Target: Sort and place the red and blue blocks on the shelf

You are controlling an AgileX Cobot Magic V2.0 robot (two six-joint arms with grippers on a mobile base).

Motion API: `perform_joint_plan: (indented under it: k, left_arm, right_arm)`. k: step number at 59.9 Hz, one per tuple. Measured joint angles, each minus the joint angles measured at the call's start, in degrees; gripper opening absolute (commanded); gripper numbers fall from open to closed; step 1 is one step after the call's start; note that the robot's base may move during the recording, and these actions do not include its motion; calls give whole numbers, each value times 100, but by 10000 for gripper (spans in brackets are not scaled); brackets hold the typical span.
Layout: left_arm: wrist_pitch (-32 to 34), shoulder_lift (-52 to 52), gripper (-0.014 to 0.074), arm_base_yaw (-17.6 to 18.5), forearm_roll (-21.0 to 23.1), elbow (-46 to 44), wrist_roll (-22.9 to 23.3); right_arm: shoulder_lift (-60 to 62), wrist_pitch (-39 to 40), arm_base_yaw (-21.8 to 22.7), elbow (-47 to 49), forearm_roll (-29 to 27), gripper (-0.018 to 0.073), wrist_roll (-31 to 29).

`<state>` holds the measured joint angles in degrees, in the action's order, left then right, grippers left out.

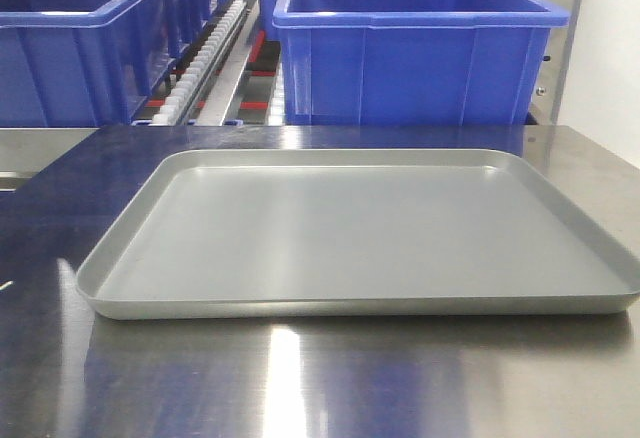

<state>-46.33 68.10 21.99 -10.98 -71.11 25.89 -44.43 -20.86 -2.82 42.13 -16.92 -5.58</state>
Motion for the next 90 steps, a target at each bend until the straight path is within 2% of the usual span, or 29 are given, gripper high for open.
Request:
perform_joint_plan:
  k: [15,28,45,54,90]
  left_arm:
    - [601,-1260,126,-691,-27,1416,0]
    - [925,-2144,126,-993,-27,2293,13]
    - [1047,-2601,126,-1041,-110,2795,13]
    - [1057,-2601,126,-1041,-247,2846,13]
    - [1057,-2601,126,-1041,-259,2846,13]
  right_arm:
    - [0,-4,0,0,0,57,0]
    - [0,-4,0,0,0,57,0]
    - [0,-4,0,0,0,57,0]
    - [0,-4,0,0,0,57,0]
    - [0,-4,0,0,0,57,0]
